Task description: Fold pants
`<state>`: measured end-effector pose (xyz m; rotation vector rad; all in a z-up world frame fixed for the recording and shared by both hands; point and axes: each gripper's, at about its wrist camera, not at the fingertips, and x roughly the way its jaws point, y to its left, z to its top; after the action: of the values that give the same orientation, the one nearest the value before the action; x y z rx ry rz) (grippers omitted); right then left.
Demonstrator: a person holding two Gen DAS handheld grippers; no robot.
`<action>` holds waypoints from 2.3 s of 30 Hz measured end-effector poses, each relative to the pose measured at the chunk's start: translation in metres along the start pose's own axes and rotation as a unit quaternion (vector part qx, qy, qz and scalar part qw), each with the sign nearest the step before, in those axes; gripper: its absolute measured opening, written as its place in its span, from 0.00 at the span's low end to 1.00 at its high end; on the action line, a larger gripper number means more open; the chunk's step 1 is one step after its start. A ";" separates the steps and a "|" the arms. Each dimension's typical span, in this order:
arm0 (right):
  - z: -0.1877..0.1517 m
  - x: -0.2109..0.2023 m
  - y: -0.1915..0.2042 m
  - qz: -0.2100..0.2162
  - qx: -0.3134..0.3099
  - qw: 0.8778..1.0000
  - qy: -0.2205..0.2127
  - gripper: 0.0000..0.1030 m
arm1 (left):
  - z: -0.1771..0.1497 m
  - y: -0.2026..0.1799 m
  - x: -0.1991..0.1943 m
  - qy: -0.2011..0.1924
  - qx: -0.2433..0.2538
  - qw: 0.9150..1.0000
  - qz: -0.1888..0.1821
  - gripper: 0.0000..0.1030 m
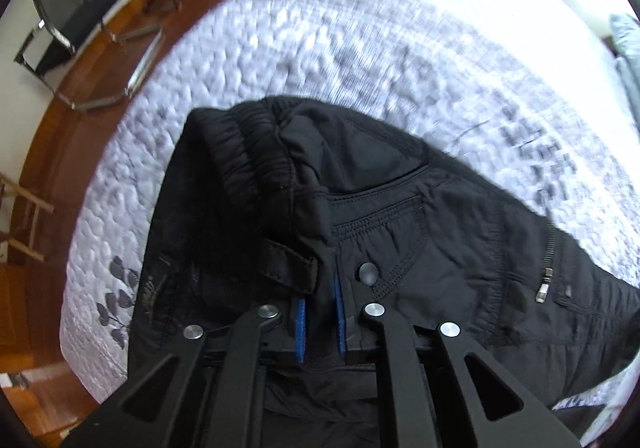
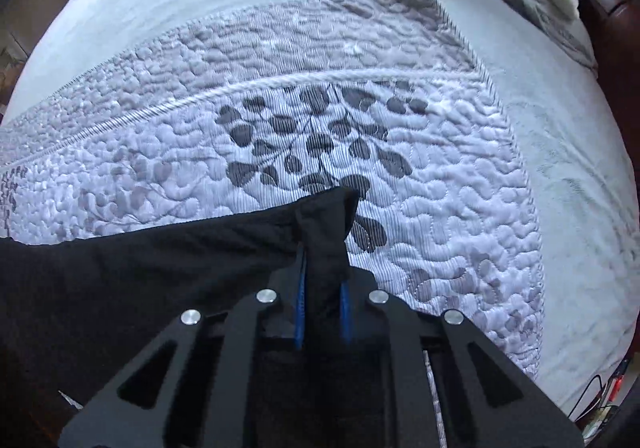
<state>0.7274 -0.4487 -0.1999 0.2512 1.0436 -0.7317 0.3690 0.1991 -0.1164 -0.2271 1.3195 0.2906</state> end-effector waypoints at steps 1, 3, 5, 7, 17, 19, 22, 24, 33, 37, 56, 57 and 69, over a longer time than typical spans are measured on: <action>-0.002 -0.017 -0.003 0.007 0.002 1.000 -0.024 0.11 | -0.004 0.001 -0.010 -0.017 0.000 1.000 -0.011 0.11; -0.004 -0.054 -0.008 0.030 0.007 0.996 -0.082 0.11 | -0.015 0.009 -0.035 -0.055 -0.002 0.998 -0.042 0.11; -0.021 -0.090 -0.012 0.053 0.006 0.989 -0.134 0.11 | -0.033 0.017 -0.062 -0.093 0.002 0.993 -0.072 0.11; -0.046 -0.128 -0.016 0.072 0.003 0.980 -0.184 0.11 | -0.053 0.030 -0.082 -0.123 0.007 0.988 -0.094 0.11; -0.229 -0.181 -0.086 0.102 0.084 0.961 -0.245 0.10 | -0.179 0.114 -0.119 -0.193 -0.015 0.963 -0.185 0.11; -0.260 -0.171 -0.099 0.114 0.114 0.959 -0.232 0.10 | -0.205 0.128 -0.115 -0.193 -0.024 0.961 -0.198 0.11; -0.300 -0.158 -0.106 0.125 0.150 0.958 -0.212 0.09 | -0.241 0.142 -0.105 -0.189 -0.034 0.960 -0.205 0.12; -0.327 -0.149 -0.105 0.129 0.164 0.959 -0.191 0.09 | -0.260 0.144 -0.096 -0.185 -0.030 0.963 -0.194 0.12; -0.409 -0.113 -0.091 0.098 0.173 0.975 -0.101 0.52 | -0.330 0.176 -0.080 -0.159 -0.086 0.966 -0.184 0.59; -0.422 -0.124 -0.095 0.104 0.203 0.968 -0.100 0.68 | -0.356 0.201 -0.107 -0.176 -0.167 0.938 -0.247 0.80; -0.448 -0.175 -0.090 0.084 0.221 0.964 -0.125 0.79 | -0.270 0.176 -0.039 0.058 -0.363 0.876 -0.313 0.95; -0.450 -0.177 -0.092 0.087 0.226 0.962 -0.127 0.79 | -0.270 0.180 -0.026 0.069 -0.384 0.859 -0.331 0.95; -0.442 -0.154 -0.075 0.138 0.250 0.951 -0.116 0.78 | -0.233 0.138 -0.132 -0.169 -0.112 0.932 -0.300 0.12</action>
<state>0.3258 -0.2097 -0.2785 0.7175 0.5694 -0.7409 0.0803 0.2427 -0.0431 -0.7253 0.8226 -0.0457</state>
